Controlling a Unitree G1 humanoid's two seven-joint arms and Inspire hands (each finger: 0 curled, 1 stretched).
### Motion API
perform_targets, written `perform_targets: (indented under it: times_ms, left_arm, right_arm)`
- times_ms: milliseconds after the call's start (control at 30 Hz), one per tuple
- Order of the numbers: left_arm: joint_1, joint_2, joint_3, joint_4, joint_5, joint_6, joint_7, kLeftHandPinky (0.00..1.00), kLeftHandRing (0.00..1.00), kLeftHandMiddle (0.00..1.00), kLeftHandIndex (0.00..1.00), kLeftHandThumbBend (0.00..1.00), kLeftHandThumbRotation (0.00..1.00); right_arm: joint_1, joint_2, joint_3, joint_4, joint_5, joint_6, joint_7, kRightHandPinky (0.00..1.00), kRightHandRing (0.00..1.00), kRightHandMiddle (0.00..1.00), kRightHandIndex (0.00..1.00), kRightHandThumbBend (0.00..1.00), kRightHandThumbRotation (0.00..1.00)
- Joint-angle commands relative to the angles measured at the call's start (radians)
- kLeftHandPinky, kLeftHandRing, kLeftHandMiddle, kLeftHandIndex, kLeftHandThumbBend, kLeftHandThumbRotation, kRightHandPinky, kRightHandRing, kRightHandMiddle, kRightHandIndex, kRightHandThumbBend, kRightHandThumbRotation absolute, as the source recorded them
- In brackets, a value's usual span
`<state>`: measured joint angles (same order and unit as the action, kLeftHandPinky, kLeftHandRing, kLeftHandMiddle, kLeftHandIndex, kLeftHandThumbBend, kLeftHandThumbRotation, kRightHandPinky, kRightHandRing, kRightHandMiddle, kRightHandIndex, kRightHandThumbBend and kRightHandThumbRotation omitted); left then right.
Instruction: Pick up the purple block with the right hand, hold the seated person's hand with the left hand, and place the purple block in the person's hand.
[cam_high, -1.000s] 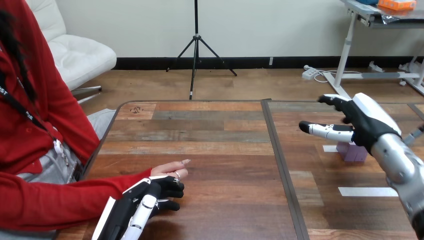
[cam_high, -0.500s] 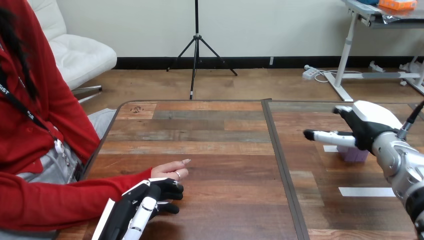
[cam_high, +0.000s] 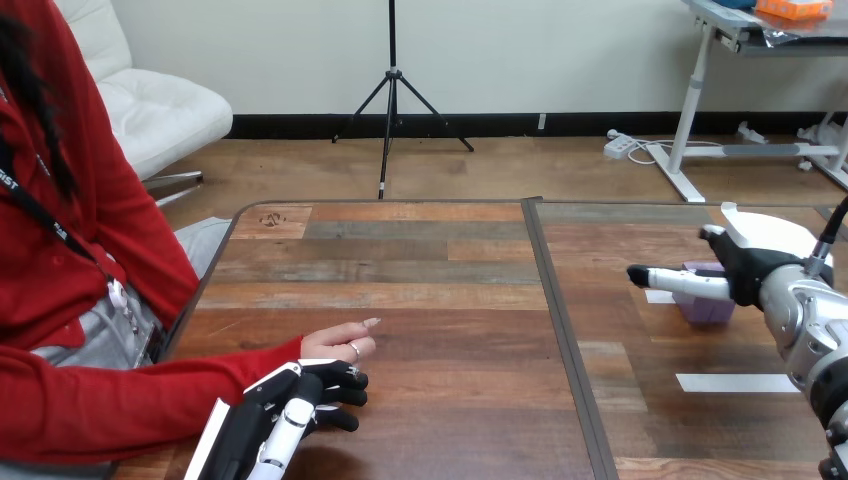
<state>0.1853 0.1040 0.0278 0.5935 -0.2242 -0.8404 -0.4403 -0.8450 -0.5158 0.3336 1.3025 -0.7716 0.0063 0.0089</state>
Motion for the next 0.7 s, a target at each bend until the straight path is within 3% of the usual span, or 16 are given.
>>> perform_targets:
  times_ms: [0,400,667]
  left_arm:
    - [-0.086,-0.009,0.010,0.011,0.008,-0.053,-0.003,0.53,0.64,0.65,0.59,0.43,0.79]
    - [-0.078,-0.008,0.007,0.002,0.004,-0.048,-0.006,0.52,0.63,0.65,0.57,0.46,0.80]
    - [-0.078,-0.010,0.008,0.001,-0.001,-0.052,-0.009,0.52,0.63,0.65,0.56,0.46,0.80]
  right_arm:
    - [-0.127,-0.012,0.025,0.015,0.002,0.006,-0.030,0.93,0.97,0.98,0.95,0.99,1.00]
    - [-0.096,0.001,0.046,0.024,0.016,0.005,-0.018,0.89,0.93,0.95,0.92,0.98,1.00]
    - [-0.077,0.008,0.049,0.024,0.033,0.001,-0.017,0.81,0.88,0.89,0.88,0.94,1.00]
